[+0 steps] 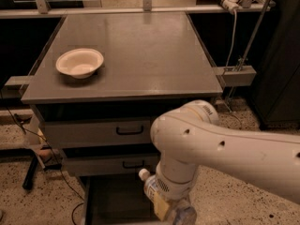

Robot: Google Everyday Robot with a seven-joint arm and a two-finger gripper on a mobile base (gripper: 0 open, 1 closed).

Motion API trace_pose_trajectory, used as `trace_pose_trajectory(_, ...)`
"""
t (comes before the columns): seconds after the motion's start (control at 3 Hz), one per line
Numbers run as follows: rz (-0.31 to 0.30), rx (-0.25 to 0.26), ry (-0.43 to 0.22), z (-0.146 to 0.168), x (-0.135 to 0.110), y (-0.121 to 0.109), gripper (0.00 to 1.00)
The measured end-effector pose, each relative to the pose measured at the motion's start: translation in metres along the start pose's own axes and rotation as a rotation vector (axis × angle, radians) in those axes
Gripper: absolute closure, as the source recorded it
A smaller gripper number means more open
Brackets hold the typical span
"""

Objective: Place blue plastic bottle into bottom drawer

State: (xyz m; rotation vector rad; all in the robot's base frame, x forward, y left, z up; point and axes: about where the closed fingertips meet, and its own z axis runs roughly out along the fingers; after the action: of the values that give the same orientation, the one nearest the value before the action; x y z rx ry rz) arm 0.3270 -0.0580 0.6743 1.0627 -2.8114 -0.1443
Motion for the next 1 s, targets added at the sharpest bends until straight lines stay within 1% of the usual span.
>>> trace_pose_trajectory(0.33,0.082,-0.117,0.03,0.075,0.003,0.019,1.0)
trace_pose_trajectory(0.67,0.163,-0.238,0.015,0.147,-0.01,0.022,1.0)
trace_pose_trajectory(1.0,0.163,-0.238,0.015,0.147,-0.01,0.022,1.0)
